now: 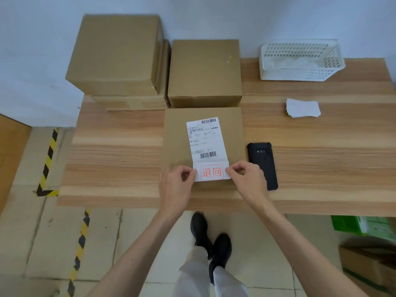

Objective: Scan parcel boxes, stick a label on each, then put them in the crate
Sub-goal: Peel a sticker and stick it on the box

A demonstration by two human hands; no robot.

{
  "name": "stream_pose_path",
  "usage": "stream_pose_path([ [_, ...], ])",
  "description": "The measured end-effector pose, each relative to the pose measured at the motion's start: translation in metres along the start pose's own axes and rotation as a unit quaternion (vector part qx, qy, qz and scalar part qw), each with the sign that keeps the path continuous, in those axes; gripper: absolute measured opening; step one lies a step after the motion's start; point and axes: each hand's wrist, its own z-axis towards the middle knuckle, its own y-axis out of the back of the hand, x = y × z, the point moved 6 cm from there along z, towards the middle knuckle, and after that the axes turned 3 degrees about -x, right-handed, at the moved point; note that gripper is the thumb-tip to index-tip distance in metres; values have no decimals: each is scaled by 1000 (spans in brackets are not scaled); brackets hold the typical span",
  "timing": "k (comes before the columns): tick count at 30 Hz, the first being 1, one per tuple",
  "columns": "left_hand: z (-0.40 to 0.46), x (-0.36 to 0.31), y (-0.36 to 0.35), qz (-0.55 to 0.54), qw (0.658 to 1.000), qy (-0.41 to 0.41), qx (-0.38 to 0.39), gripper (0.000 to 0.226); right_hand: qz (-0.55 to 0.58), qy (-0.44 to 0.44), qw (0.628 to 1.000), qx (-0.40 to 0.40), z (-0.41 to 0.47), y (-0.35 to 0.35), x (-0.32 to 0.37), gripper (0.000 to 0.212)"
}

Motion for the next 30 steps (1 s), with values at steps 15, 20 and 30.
stream_pose_path([
  [15, 1, 2, -12, 100, 993, -57, -24, 22, -154, 70, 985, -31, -2, -12, -5, 20],
  [20, 1, 4, -8, 91, 993, -63, -40, 19, -152, 72, 985, -46, -4, -9, -6, 19],
  [30, 17, -7, -22, 214, 973, -50, -72, 53, -207, 79, 969, -105, 4, -23, 9, 51],
])
